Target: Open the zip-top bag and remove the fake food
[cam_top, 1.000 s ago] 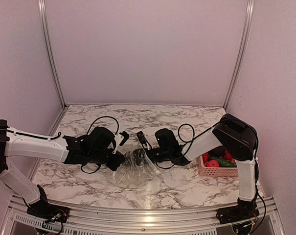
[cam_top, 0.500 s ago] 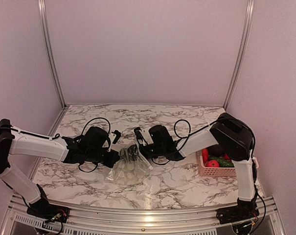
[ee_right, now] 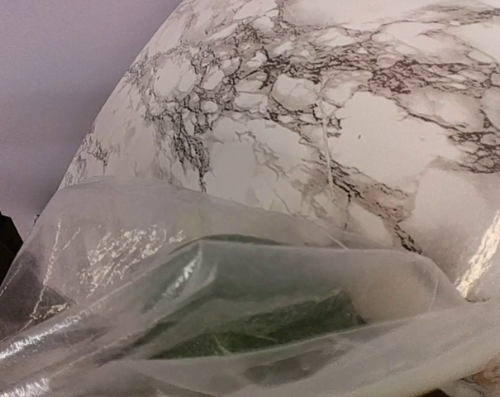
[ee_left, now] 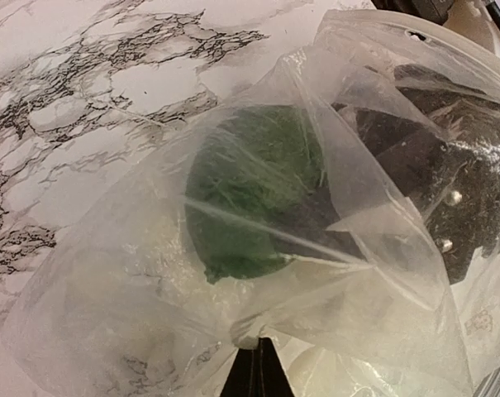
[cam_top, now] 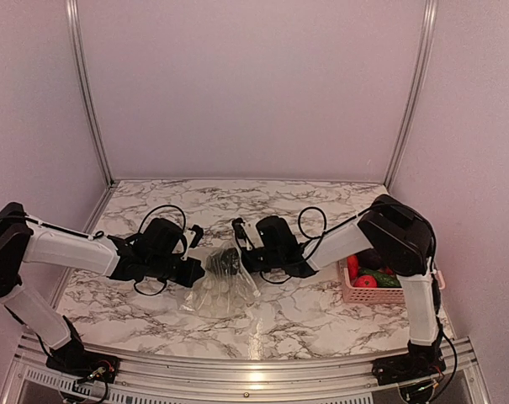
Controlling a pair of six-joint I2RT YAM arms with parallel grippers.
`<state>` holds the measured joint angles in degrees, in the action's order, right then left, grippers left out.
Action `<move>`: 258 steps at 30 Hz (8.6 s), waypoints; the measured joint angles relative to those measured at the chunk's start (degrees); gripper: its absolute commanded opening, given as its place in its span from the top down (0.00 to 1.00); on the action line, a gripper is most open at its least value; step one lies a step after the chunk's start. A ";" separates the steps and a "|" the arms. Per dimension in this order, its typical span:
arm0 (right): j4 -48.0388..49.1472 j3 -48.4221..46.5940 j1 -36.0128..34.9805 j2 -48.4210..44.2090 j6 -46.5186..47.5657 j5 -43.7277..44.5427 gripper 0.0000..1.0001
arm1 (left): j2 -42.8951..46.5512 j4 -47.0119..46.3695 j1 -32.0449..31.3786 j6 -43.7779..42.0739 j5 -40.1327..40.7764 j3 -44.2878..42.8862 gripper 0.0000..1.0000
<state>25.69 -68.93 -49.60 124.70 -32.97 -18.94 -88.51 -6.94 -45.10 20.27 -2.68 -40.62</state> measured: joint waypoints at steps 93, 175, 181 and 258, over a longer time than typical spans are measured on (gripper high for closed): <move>-60.30 30.77 30.03 -80.74 -1.20 26.32 0.03 | -8.37 -6.78 9.29 4.74 -7.39 -0.57 0.88; -14.14 0.13 19.10 -14.67 10.05 -16.06 1.00 | -5.38 -23.93 23.02 13.75 -22.82 4.02 1.00; -11.65 3.21 19.47 -15.50 9.60 -15.06 1.00 | -4.17 -25.70 22.71 13.81 -23.50 4.17 0.83; -19.17 20.26 12.04 -23.04 8.57 -7.19 0.55 | 0.42 -12.11 8.02 18.12 -7.76 10.36 1.00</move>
<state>6.52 -48.66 -37.56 101.67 -24.40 -26.13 -88.09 -19.05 -37.08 38.39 -10.44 -30.26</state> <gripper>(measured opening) 0.381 0.009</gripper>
